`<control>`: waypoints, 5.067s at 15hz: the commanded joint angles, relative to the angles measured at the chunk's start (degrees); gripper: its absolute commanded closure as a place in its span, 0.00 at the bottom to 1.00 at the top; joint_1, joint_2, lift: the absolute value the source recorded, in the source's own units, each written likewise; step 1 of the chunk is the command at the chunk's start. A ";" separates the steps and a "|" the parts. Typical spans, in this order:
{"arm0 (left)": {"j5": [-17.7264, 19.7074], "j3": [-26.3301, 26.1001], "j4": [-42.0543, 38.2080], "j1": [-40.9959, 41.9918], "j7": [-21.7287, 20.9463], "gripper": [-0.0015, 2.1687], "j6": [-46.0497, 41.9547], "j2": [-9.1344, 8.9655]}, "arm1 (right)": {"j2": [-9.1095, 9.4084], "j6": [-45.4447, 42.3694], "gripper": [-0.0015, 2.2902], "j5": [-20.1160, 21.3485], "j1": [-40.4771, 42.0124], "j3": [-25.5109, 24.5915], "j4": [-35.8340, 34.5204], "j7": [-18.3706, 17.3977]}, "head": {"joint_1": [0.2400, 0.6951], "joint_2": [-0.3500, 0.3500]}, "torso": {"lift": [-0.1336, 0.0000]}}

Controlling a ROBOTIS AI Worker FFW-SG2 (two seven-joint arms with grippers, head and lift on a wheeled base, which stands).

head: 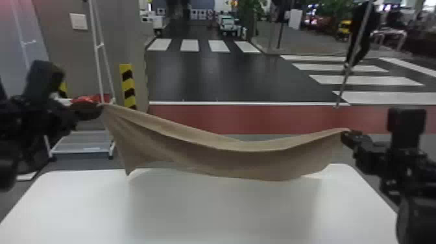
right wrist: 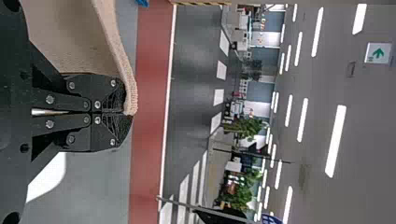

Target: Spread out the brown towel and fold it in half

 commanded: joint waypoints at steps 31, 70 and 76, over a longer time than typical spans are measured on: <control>13.46 37.84 -47.51 71.16 -30.60 0.77 -47.21 -9.27 | 0.05 -18.99 0.52 -16.88 43.52 -17.94 -12.58 6.89 | 1.00 0.12 | 0.04; -12.55 13.23 -14.64 37.85 -42.46 0.77 -23.66 8.31 | -7.38 14.76 0.52 10.27 15.39 0.60 -2.65 15.32 | 1.00 0.39 | 0.04; -13.25 10.95 -9.98 33.37 -40.88 0.77 -23.66 8.83 | -7.30 14.58 0.52 13.26 11.35 2.98 2.36 15.94 | 1.00 0.42 | 0.04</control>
